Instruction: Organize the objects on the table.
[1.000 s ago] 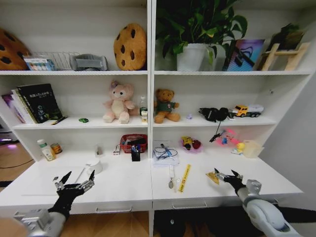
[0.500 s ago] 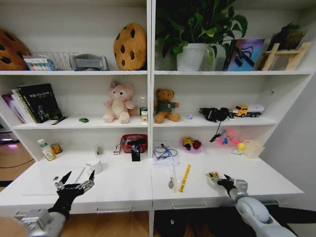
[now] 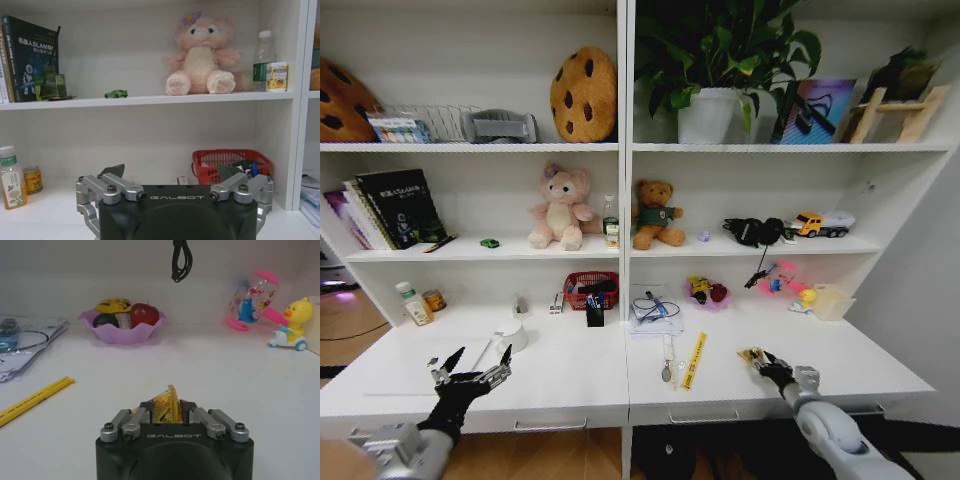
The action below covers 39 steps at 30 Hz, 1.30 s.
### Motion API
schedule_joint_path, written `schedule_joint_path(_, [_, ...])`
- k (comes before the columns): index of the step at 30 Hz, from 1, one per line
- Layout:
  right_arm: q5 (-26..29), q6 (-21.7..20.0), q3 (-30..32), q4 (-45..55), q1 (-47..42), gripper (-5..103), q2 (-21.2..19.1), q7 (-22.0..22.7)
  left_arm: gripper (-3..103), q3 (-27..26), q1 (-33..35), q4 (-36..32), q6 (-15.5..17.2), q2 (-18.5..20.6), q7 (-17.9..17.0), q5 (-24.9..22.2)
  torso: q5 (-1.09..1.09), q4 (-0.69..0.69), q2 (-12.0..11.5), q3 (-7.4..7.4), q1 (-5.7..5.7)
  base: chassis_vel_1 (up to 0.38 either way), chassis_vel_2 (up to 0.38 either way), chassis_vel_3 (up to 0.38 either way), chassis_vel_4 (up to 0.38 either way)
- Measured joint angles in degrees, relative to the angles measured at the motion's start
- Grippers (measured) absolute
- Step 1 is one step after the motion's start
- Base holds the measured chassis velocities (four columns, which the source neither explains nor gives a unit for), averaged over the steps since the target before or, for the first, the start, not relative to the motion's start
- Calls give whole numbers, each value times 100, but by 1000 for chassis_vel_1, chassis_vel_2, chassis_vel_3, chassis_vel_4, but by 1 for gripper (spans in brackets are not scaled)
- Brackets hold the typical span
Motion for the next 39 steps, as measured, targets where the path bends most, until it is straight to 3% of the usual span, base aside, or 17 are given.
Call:
schedule_joint_path(3, [3, 5, 2, -9, 15, 24, -3, -52, 100, 0, 0, 0, 0, 0, 0, 0, 0, 0, 0, 0, 0, 0, 0, 0, 0])
schedule_joint_path(8, [99, 10, 5, 24, 175, 3, -59, -132, 100, 0, 0, 0, 0, 0, 0, 0, 1, -1, 0, 0, 0, 0, 0, 0, 0])
schedule_joint_path(10, [192, -26, -12, 41, 310, 1, -90, -133, 100, 0, 0, 0, 0, 0, 0, 0, 0, -1, 0, 0, 0, 0, 0, 0, 0])
schedule_joint_path(18, [534, -151, -565, -615, 1797, 0, -149, -131, 100, 0, 0, 0, 0, 1, 1, 0, 1, 0, 0, 0, 0, 0, 0, 0, 0])
schedule_joint_path(19, [565, -153, -913, -1028, 2403, 0, -118, -161, 100, 0, 0, 0, 0, 0, 0, 0, -2, 1, 0, 1, 0, 0, 0, 0, 0])
schedule_joint_path(23, [544, -141, -1524, -1581, 3254, 0, -17, -250, 100, 0, 0, 0, 0, 0, 0, 0, 1, 0, 0, 1, 0, 0, 0, 0, 0])
schedule_joint_path(25, [351, 73, -2044, -2229, 4050, 0, 200, -375, 100, 0, 0, 0, 0, 0, 2, 0, -1, 2, 0, 0, 0, 0, 0, 0, 0])
schedule_joint_path(39, [15, 616, -2722, -4390, 5429, 0, 930, -778, 100, 0, 0, 0, 0, 0, 0, 1, 1, 0, -1, 0, 0, 0, 0, 0, 0])
